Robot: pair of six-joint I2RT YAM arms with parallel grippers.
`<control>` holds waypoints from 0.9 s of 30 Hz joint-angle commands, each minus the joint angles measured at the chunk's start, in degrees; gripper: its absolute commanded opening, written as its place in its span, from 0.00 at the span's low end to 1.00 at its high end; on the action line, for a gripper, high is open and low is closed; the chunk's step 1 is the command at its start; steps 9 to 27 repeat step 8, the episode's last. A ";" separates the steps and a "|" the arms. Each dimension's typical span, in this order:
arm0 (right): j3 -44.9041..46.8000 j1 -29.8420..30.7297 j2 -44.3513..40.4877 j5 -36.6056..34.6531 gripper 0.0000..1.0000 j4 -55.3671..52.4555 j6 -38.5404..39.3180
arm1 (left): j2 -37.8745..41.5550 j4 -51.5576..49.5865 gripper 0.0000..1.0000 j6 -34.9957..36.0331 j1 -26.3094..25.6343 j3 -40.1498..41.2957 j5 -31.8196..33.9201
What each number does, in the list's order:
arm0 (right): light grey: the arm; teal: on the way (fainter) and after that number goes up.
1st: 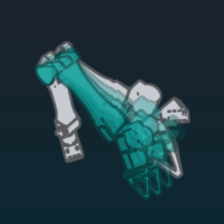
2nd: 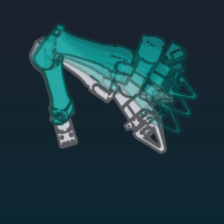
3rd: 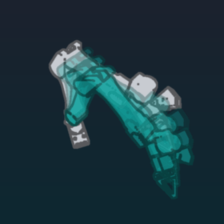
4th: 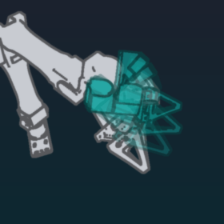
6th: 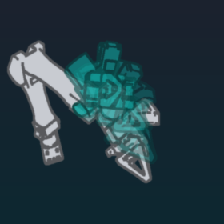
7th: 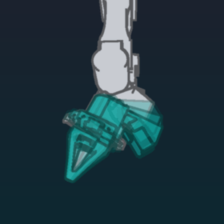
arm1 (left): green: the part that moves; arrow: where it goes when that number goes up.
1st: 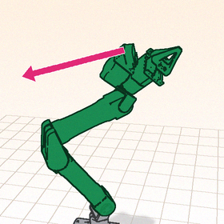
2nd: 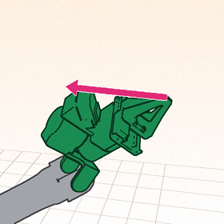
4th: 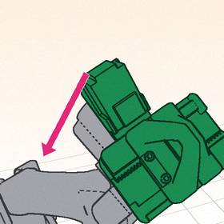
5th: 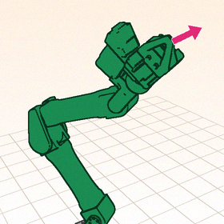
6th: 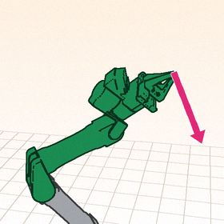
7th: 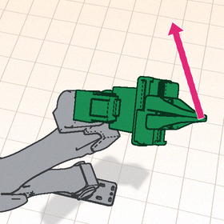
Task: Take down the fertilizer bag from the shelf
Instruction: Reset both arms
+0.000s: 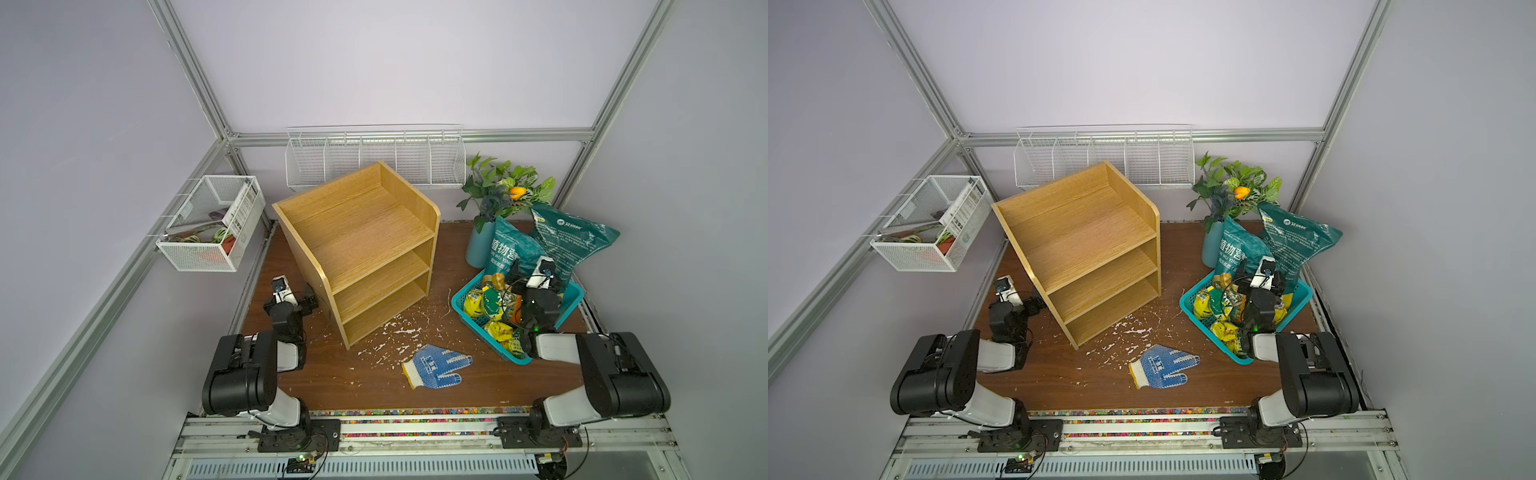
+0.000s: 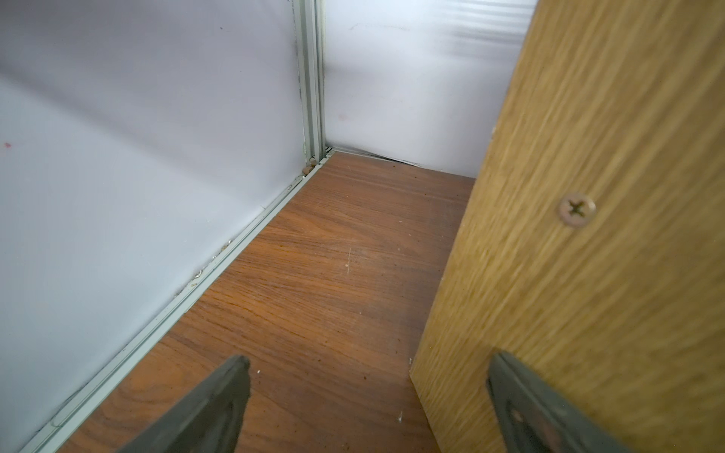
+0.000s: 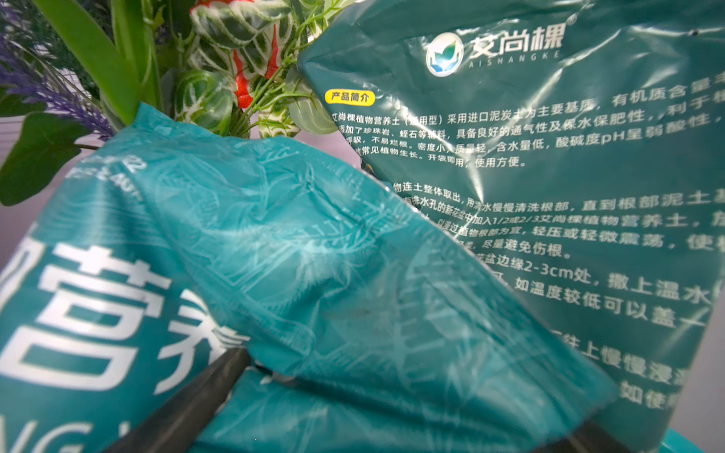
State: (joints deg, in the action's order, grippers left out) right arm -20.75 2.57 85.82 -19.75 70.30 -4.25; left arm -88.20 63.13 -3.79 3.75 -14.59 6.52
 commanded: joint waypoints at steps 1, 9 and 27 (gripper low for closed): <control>0.72 1.26 3.83 1.94 0.99 -13.79 1.35 | -0.18 3.40 0.99 0.80 -1.30 -0.18 -5.03; 0.72 1.22 3.87 2.07 0.99 -13.87 1.26 | -0.13 3.40 0.99 0.80 -1.31 -0.18 -5.03; 0.72 1.22 3.87 2.07 0.99 -13.87 1.26 | -0.13 3.40 0.99 0.80 -1.31 -0.18 -5.03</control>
